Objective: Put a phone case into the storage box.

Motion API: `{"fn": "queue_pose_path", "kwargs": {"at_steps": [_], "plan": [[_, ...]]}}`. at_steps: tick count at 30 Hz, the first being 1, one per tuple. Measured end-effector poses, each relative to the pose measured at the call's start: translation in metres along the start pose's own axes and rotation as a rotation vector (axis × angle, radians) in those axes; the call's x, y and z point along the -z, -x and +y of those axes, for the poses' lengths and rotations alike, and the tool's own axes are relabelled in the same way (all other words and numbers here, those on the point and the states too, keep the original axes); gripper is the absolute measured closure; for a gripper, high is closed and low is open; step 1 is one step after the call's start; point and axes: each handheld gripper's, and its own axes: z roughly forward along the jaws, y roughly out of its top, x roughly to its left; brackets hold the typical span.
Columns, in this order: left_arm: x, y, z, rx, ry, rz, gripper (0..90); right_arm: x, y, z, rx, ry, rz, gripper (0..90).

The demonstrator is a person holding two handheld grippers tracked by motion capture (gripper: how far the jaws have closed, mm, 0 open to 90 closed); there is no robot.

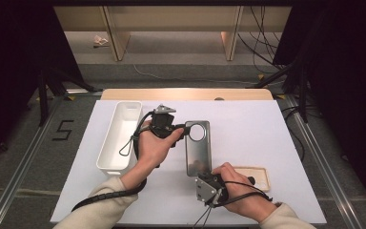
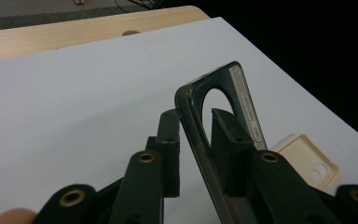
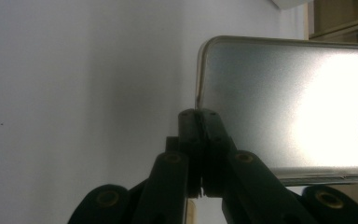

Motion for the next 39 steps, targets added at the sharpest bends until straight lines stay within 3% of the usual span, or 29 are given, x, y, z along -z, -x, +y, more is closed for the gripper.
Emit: {"fn": "queue_pose_path", "kwargs": {"at_steps": [15,25,28,33,39], "plan": [[0.004,0.012,0.004,0.013,0.008,-0.065,81.8,-0.007,-0.003,0.001,0.007,-0.031,0.018,89.7],[0.007,0.010,0.005,-0.001,0.011,-0.095,84.1,-0.012,0.000,0.000,-0.006,-0.038,0.014,88.8],[0.008,0.011,0.005,-0.030,0.016,-0.091,84.4,-0.013,0.001,-0.001,-0.022,-0.016,0.017,83.9],[0.012,0.008,0.006,-0.059,0.034,-0.102,84.5,-0.008,0.007,-0.003,-0.089,0.028,-0.008,71.0],[0.016,0.004,0.007,-0.079,0.047,-0.106,84.5,-0.002,0.011,-0.009,-0.235,0.141,0.002,49.4]]}}
